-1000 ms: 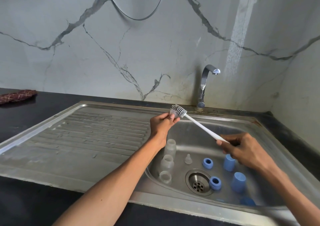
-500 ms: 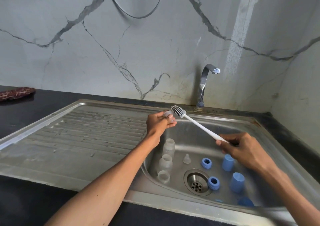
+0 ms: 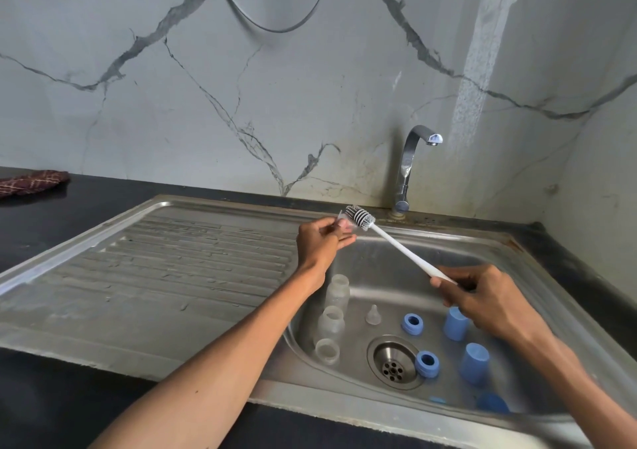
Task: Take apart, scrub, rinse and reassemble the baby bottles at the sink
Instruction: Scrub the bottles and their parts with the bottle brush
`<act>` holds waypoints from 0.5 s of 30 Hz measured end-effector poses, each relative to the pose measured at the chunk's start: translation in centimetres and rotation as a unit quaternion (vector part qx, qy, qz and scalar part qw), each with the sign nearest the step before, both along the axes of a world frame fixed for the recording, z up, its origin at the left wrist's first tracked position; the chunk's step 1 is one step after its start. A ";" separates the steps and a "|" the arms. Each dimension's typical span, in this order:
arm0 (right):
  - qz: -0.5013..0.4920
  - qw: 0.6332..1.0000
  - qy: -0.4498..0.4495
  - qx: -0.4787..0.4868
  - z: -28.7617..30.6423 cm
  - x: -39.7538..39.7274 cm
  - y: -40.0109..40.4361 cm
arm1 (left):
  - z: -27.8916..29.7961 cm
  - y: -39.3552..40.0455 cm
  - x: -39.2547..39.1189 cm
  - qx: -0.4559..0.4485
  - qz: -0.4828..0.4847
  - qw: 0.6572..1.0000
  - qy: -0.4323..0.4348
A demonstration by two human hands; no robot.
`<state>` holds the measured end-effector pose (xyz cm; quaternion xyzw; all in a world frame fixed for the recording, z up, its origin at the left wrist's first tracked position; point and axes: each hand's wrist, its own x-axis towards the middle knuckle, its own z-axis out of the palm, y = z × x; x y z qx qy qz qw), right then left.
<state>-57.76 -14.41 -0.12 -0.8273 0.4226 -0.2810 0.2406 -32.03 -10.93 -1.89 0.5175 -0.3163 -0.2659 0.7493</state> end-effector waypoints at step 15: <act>0.001 0.999 0.019 -0.041 0.1 0.5 0.6 | 0.2 -0.7 -0.5 0.075 0.157 0.983 -0.064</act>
